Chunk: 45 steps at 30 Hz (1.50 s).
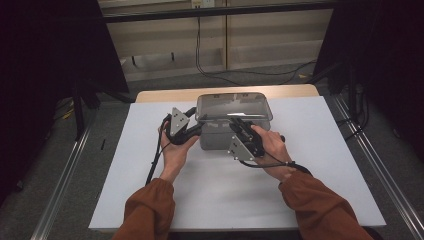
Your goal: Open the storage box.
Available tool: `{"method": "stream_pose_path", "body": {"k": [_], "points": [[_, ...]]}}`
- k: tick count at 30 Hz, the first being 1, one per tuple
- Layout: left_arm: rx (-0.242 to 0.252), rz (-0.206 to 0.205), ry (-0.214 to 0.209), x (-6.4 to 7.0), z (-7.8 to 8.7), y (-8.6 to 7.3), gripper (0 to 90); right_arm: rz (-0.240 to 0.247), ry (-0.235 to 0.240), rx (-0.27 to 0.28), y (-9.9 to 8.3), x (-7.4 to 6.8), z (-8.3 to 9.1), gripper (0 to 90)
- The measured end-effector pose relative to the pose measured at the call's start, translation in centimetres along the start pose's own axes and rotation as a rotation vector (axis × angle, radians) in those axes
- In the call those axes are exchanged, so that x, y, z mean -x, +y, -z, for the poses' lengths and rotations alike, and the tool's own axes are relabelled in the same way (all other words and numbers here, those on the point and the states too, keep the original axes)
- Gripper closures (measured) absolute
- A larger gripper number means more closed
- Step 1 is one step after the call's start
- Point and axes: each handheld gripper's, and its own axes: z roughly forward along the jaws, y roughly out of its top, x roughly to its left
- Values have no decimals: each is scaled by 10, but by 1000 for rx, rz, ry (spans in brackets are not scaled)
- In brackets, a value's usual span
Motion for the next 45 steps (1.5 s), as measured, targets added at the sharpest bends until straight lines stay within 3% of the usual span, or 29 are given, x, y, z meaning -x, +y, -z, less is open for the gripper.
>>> {"method": "stream_pose_path", "body": {"k": [8,11,12,17,25,30,37,45], "points": [[11,11,-2,-1,0,1,527,-39,-1,-11,-5,2,-2,678],[17,18,0,-1,0,1,530,-113,0,-9,-12,2,-3,556],[20,23,-1,-1,-1,2,531,-129,3,-7,-14,3,-3,550],[18,32,-3,-3,0,3,539,-299,22,-7,-29,9,-4,418],[15,28,-5,-3,-1,5,547,-509,37,-7,-48,22,-1,254],[10,17,-8,-5,-1,6,548,-656,66,2,-66,26,0,245],[11,13,-9,-6,-1,6,557,-806,75,17,-88,32,2,187],[14,7,-11,-6,-2,7,568,-874,84,45,-98,36,-1,249]]}}
